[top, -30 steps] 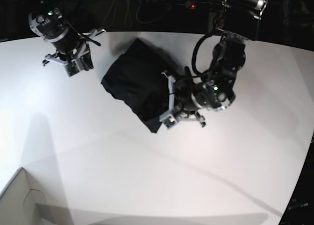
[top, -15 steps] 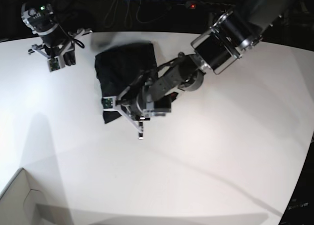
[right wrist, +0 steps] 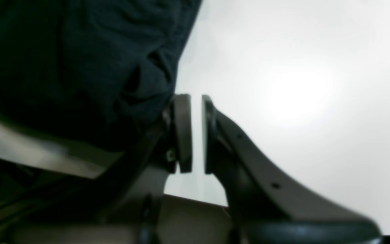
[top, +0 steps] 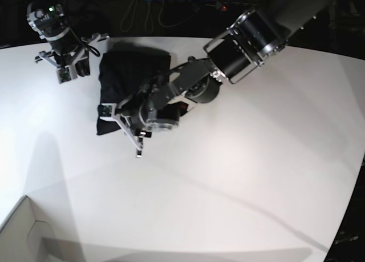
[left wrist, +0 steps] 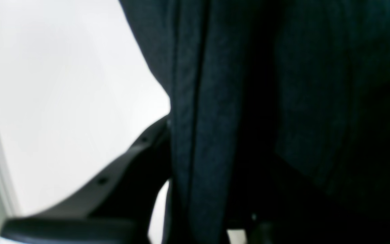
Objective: Layout the t-shirt on the table in an organized manner, then fold the t-shirt properly
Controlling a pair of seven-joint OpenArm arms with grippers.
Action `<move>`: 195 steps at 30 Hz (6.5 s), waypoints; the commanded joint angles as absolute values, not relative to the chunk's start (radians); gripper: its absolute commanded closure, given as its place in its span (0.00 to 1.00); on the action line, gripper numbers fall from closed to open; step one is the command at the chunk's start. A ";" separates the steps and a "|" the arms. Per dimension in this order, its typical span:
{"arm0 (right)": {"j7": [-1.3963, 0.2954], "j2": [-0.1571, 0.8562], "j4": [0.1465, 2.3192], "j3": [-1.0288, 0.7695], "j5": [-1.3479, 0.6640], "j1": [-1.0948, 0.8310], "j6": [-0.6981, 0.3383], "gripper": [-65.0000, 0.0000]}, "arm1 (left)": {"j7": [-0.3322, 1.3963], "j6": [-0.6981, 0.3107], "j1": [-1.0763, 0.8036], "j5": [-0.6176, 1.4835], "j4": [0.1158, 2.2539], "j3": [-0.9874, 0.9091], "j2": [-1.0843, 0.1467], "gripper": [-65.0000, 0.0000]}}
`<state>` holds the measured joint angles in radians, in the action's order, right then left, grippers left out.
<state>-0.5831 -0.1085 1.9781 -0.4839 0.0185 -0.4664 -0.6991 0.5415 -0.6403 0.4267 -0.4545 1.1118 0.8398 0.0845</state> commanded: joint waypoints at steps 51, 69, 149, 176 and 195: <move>-0.558 -0.157 1.997 -0.587 0.001 -0.475 -0.698 0.94 | 0.811 -0.645 -0.294 -0.539 2.000 -0.222 0.147 1.00; -0.564 -0.157 1.997 -0.512 -0.219 -0.440 -0.698 0.93 | 0.811 -0.645 -0.552 -0.539 2.012 -0.259 0.157 1.00; -0.553 -0.131 2.031 -0.656 -0.214 -0.470 -0.698 0.93 | 0.700 -0.631 -0.616 -0.151 1.771 -0.041 0.058 1.00; -0.564 -0.134 2.026 -0.704 -0.213 -0.470 -0.698 0.93 | 0.799 -0.631 -0.707 -0.151 1.756 -0.114 -0.044 1.00; -0.661 -0.157 1.931 -1.023 -0.209 -0.604 -0.698 0.93 | 0.699 -0.631 -0.507 -0.150 1.302 -0.516 -0.012 1.00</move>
